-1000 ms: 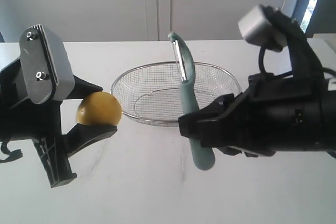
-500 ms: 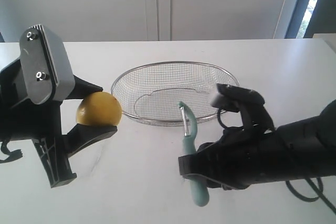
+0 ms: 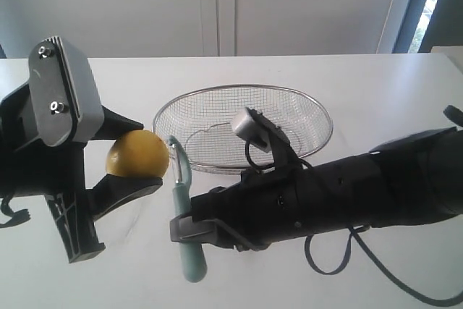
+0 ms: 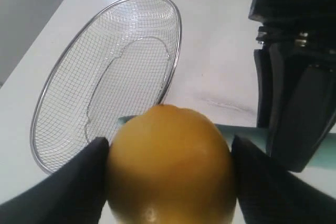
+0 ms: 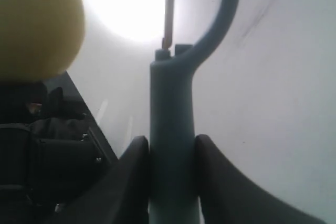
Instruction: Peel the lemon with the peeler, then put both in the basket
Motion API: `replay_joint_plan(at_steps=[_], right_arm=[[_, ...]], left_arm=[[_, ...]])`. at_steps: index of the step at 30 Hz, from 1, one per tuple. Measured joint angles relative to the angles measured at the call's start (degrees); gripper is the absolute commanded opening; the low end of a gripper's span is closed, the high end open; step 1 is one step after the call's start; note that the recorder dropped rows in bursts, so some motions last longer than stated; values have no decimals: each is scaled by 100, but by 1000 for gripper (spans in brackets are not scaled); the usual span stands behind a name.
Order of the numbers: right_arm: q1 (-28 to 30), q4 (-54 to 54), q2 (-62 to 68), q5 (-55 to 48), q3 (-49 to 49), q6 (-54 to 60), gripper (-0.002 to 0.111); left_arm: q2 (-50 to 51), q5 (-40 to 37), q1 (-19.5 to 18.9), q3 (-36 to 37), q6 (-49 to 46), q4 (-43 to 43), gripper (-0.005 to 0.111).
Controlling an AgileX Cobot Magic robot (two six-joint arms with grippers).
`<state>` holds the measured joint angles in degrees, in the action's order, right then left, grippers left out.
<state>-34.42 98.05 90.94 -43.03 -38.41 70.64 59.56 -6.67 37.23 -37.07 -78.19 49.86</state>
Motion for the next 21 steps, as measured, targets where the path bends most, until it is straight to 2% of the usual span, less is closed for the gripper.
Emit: replay_joint_plan(at_steps=[21], right_arm=[[-152, 123, 207, -454, -102, 50, 0]], left_arm=[[0, 0, 0, 0, -11, 0, 0]])
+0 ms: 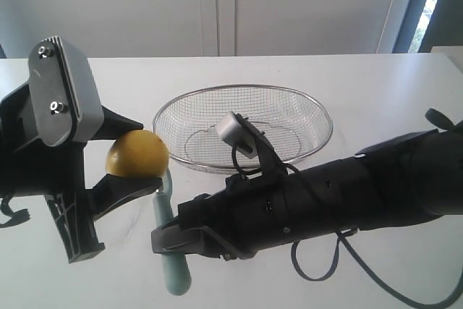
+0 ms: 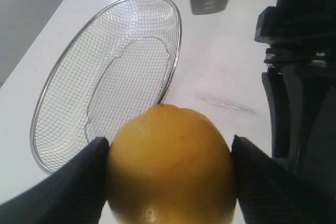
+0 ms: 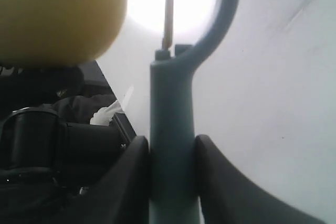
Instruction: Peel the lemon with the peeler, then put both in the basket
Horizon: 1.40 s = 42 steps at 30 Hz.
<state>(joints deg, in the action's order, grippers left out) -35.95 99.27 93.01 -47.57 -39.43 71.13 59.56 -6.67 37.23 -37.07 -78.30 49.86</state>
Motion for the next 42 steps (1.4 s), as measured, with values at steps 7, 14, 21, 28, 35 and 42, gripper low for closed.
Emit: replay_joint_plan(at_steps=[7, 14, 21, 28, 35, 42], right_arm=[[0, -58, -162, 174, -9, 131, 0], [0, -123, -296, 319, -9, 135, 0], [195, -147, -428, 319, -9, 108, 0], [350, -364, -650, 319, -9, -28, 0], [362, -714, -1247, 322, -9, -264, 0], [362, -1973, -2633, 599, -9, -1109, 0]], left_arm=[[0, 0, 0, 0, 0, 0, 0], [0, 0, 0, 0, 0, 0, 0], [0, 0, 0, 0, 0, 0, 0], [0, 0, 0, 0, 0, 0, 0], [0, 0, 0, 0, 0, 0, 0], [0, 0, 0, 0, 0, 0, 0]])
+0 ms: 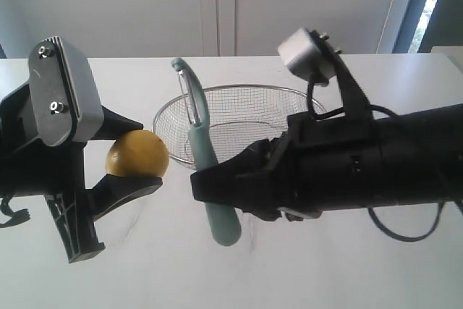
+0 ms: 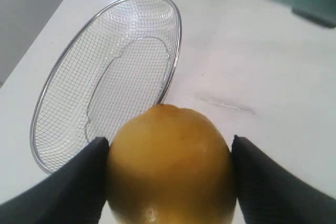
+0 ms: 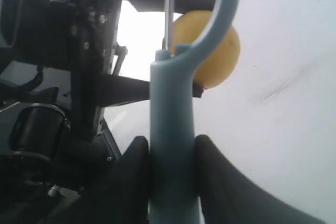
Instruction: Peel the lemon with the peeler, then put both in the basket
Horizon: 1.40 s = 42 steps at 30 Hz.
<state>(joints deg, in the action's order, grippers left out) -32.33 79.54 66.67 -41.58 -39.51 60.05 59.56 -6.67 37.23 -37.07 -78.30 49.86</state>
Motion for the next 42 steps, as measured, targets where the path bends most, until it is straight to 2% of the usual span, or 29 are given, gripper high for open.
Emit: replay_joint_plan(at_steps=[4, 6, 11, 14, 20, 31, 42], right_arm=[[0, -1122, -979, 99, 0, -188, 0], [0, -1762, -1375, 325, 0, -789, 0], [0, -4226, -1693, 947, 33, -3010, 0], [0, -4750, -1497, 1391, 434, -3601, 0], [0, -4752, -597, 2253, 873, -4143, 0], [-30, -3276, 1012, 2527, 871, -4203, 0], [-971, -2777, 1851, 2616, 32, -4203, 0]], left_arm=[[0, 0, 0, 0, 0, 0, 0], [0, 0, 0, 0, 0, 0, 0], [0, 0, 0, 0, 0, 0, 0], [0, 0, 0, 0, 0, 0, 0], [0, 0, 0, 0, 0, 0, 0], [0, 0, 0, 0, 0, 0, 0], [0, 0, 0, 0, 0, 0, 0]])
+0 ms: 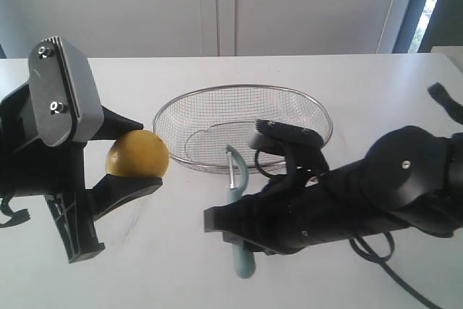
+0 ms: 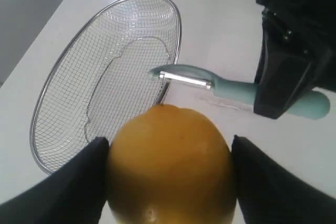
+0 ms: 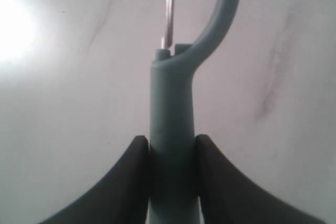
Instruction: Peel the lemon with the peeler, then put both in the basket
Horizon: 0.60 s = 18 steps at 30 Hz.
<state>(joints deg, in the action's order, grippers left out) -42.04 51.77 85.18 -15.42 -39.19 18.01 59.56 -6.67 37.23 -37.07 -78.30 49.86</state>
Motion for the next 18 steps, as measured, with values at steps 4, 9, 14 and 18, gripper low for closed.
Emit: replay_joint_plan(at_steps=[4, 9, 14, 18], right_arm=[[-332, 51, 337, -51, -392, 0, 0], [-626, 175, 644, -171, -738, 0, 0], [-656, 230, 601, -372, -823, 63, 0], [-656, 405, 360, -653, -823, 443, 0]], left_arm=[[0, 0, 0, 0, 0, 0, 0], [0, 0, 0, 0, 0, 0, 0], [0, 0, 0, 0, 0, 0, 0], [0, 0, 0, 0, 0, 0, 0]])
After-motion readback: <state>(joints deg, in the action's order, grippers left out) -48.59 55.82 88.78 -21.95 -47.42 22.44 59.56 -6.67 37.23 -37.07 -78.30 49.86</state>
